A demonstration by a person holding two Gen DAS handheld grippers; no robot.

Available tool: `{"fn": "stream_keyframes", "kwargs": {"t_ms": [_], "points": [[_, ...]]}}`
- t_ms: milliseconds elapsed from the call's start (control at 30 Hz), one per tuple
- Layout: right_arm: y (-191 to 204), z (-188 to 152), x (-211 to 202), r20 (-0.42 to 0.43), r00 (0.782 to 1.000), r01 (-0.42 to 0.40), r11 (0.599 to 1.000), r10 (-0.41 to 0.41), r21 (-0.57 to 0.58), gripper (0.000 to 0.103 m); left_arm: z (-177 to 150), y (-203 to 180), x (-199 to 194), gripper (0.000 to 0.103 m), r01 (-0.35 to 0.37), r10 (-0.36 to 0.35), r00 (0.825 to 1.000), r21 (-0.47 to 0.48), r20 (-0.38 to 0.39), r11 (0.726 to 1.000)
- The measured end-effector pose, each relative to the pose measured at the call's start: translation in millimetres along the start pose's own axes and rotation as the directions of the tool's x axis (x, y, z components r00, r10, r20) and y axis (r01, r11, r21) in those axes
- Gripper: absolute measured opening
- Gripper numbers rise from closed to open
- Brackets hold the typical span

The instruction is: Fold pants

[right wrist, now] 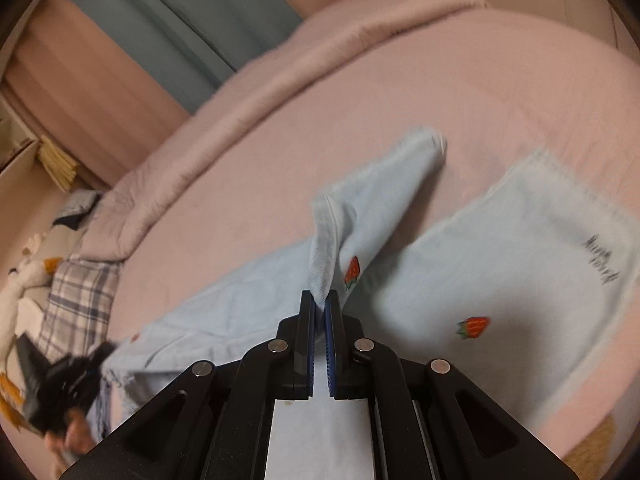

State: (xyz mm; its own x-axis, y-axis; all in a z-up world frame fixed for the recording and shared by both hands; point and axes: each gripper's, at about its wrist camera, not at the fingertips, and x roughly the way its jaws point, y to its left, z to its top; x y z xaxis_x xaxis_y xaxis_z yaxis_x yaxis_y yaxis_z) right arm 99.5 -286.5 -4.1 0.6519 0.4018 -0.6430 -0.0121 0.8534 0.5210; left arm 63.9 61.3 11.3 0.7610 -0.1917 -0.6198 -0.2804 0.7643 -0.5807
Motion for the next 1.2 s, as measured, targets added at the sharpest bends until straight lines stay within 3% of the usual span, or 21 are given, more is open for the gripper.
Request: {"fn": "stream_keyframes", "kwargs": {"t_ms": [200, 400, 467, 533, 733, 767, 800, 900, 1033, 1200], "points": [[-11, -23, -17, -0.024, 0.998, 0.049, 0.998, -0.05, -0.027, 0.005, -71, 21, -10, 0.003, -0.039, 0.038, 0.995, -0.018, -0.092, 0.999], [-23, -34, -4, -0.064, 0.994, 0.089, 0.996, -0.089, 0.003, 0.005, -81, 48, 8, 0.013, -0.095, 0.08, 0.985, -0.098, -0.15, 0.991], [-24, -34, -2, -0.067, 0.994, 0.091, 0.996, -0.09, 0.008, 0.005, -77, 57, 0, 0.034, -0.123, 0.106, 0.986, -0.132, -0.131, 0.984], [-25, -34, -4, -0.063, 0.994, 0.088, 0.996, -0.088, 0.009, 0.005, -68, 67, -5, 0.042, -0.142, 0.125, 0.987, -0.172, -0.103, 0.975], [-25, -30, -7, -0.052, 0.995, 0.088, 0.996, -0.087, 0.011, 0.005, -53, 100, -33, 0.039, -0.232, 0.232, 0.972, -0.24, -0.025, 0.943], [-24, -30, -7, -0.049, 0.995, 0.089, 0.996, -0.088, 0.006, 0.005, -50, 103, -35, 0.024, -0.235, 0.238, 0.971, -0.25, -0.019, 0.939], [-23, -30, -8, -0.046, 0.995, 0.087, 0.996, -0.087, 0.003, 0.005, -47, 106, -38, 0.016, -0.233, 0.237, 0.971, -0.254, -0.016, 0.939], [-23, -29, -14, -0.04, 0.996, 0.075, 0.997, -0.075, 0.001, 0.005, -45, 104, -50, 0.013, -0.204, 0.206, 0.978, -0.247, -0.021, 0.947], [-24, -31, -26, -0.03, 0.997, 0.076, 0.997, -0.076, -0.018, 0.005, -56, 93, -59, 0.013, -0.232, 0.223, 0.972, -0.18, -0.068, 0.956], [-36, -43, -16, -0.084, 0.989, 0.12, 0.993, -0.121, -0.017, 0.005, -75, 107, -38, 0.014, -0.298, 0.272, 0.947, -0.157, -0.172, 0.941]]}}
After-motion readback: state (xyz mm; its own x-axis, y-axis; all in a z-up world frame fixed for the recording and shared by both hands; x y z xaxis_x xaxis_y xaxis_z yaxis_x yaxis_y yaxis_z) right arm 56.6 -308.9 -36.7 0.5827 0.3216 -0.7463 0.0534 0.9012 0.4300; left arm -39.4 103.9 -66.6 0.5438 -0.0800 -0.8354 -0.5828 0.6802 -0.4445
